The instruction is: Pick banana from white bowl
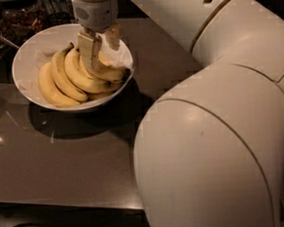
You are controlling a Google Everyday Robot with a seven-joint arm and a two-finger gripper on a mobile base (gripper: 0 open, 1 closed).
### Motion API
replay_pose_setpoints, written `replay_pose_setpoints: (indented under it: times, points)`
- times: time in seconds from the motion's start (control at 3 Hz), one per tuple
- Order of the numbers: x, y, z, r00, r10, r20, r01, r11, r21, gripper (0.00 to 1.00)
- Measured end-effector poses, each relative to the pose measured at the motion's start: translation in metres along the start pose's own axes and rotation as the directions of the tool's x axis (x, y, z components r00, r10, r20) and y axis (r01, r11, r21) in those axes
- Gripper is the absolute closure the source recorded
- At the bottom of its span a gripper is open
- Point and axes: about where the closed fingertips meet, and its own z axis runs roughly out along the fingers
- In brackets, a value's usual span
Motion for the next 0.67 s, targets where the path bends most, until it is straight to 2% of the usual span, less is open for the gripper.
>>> replay_pose_setpoints:
  times: [0.67]
  points:
    - [-0.0021,-0.0056,0.0201,0.999,0.011,-0.037,-0.012,0.9996,-0.026,0.39]
